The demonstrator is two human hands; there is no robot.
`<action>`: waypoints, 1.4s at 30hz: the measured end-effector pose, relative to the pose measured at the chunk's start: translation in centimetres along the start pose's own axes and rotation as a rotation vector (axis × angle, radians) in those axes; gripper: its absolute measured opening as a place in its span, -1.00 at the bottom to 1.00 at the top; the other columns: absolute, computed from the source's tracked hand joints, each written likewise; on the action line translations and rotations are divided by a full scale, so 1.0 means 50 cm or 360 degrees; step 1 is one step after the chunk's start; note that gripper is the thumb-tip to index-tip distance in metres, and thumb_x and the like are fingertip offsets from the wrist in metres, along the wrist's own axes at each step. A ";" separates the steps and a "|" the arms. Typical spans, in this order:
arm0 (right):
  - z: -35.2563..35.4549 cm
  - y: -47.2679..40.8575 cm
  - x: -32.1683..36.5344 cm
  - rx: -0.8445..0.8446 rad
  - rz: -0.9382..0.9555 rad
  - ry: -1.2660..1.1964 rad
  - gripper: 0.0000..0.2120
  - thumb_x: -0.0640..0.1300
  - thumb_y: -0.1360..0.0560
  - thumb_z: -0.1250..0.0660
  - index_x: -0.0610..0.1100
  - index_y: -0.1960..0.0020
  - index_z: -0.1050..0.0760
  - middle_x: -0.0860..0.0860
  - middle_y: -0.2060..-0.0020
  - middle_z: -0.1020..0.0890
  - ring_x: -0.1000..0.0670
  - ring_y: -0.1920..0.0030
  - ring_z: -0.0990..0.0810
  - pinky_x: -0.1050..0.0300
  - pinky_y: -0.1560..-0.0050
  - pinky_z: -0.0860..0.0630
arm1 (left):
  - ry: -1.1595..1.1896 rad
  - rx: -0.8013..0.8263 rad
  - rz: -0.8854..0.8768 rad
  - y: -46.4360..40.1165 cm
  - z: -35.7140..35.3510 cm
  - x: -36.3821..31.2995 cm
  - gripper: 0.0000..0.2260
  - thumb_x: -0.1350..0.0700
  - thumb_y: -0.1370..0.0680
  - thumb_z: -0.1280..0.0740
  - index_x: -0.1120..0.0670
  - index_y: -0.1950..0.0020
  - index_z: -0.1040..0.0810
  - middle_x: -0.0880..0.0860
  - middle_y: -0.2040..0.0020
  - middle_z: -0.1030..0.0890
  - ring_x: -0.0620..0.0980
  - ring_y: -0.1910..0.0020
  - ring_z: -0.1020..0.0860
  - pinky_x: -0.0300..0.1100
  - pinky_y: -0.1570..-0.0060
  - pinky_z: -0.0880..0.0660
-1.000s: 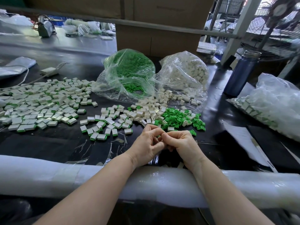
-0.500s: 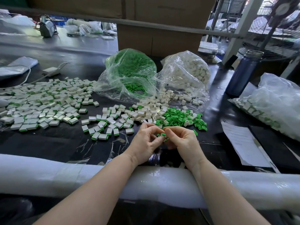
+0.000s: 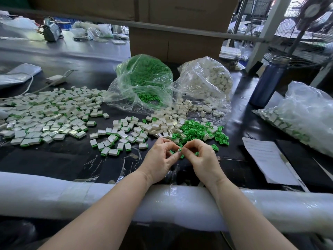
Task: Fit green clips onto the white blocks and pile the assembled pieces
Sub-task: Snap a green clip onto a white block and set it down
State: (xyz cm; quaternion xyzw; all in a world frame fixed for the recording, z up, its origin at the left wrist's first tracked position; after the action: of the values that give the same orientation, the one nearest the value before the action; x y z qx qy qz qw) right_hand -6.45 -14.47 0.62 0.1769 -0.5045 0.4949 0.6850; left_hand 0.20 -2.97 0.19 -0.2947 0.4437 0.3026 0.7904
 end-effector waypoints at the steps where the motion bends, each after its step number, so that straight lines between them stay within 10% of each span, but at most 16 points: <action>1: 0.001 0.000 0.000 -0.0025 0.0005 0.0009 -0.88 -0.26 -0.46 -0.38 -0.08 0.21 -0.51 0.00 0.26 -0.57 0.06 0.23 -0.50 0.27 0.15 -0.44 | -0.0013 -0.0016 0.0007 0.000 0.001 0.002 -0.86 0.17 -0.51 -0.34 0.20 -0.01 -0.58 0.06 0.00 -0.48 -0.07 0.22 -0.47 -0.31 0.15 -0.50; 5: 0.019 -0.003 -0.007 -0.0313 0.0000 0.0158 -0.91 -0.23 -0.46 -0.38 -0.09 0.19 -0.52 -0.03 0.21 -0.57 -0.04 0.15 -0.53 0.09 0.06 -0.47 | 0.0066 -0.0226 0.0104 0.001 0.014 0.012 -0.86 0.18 -0.50 -0.35 0.09 -0.04 -0.61 -0.06 0.21 -0.59 -0.10 0.23 -0.54 -0.33 0.15 -0.51; 12: 0.019 -0.009 -0.030 -0.0290 -0.0175 0.0777 -0.81 -0.17 -0.51 -0.30 -0.12 -0.12 -0.52 0.01 -0.07 -0.54 -0.05 -0.17 -0.39 0.11 -0.18 -0.28 | -0.0231 -0.0745 0.0242 -0.001 0.048 0.033 -0.74 0.23 -0.53 -0.32 0.11 -0.22 -0.56 0.02 -0.04 -0.49 -0.11 0.08 -0.44 -0.50 0.03 -0.33; 22: -0.005 -0.015 -0.040 -0.0018 -0.0283 0.1182 -0.62 0.02 -0.60 -0.11 0.12 -0.41 -0.29 0.10 -0.38 -0.30 -0.01 -0.37 -0.19 0.01 -0.31 -0.10 | -0.0622 -0.0465 0.0446 -0.004 0.031 0.034 -0.65 0.18 -0.55 -0.27 0.29 -0.30 -0.40 0.13 -0.41 -0.19 0.09 -0.40 -0.20 -0.19 -0.38 -0.13; 31: -0.002 -0.017 -0.038 -0.0191 -0.0187 0.1193 -0.85 -0.04 -0.58 -0.19 0.00 -0.09 -0.48 0.02 -0.17 -0.42 -0.04 -0.20 -0.31 0.02 -0.18 -0.18 | -0.0730 -0.0404 0.0412 -0.002 0.026 0.030 -0.52 0.12 -0.56 -0.25 0.21 -0.44 -0.25 0.09 -0.50 -0.04 0.06 -0.49 0.00 -0.17 -0.43 0.04; 42: 0.006 -0.005 -0.004 -0.0348 0.0156 0.0828 -0.90 -0.13 -0.50 -0.34 -0.11 0.00 -0.54 0.04 0.12 -0.62 -0.01 0.06 -0.46 0.20 0.06 -0.21 | -0.0682 -0.0439 0.0012 0.003 0.024 0.012 -0.68 0.14 -0.49 -0.37 0.05 -0.24 -0.52 -0.04 -0.12 -0.32 -0.03 -0.24 -0.29 -0.39 -0.22 -0.14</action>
State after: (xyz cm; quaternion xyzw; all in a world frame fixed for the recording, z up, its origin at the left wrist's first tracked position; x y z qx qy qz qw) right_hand -6.37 -14.88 0.66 -0.0556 -0.3701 0.4989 0.7816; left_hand 0.97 -1.87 0.16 -0.3271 0.2217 0.4188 0.8176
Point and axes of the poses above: each hand's wrist, its own y-axis away from the middle knuckle, its own z-axis out of the back of the hand, x = y × z, the point moved 3 cm from there along -y, towards the middle knuckle
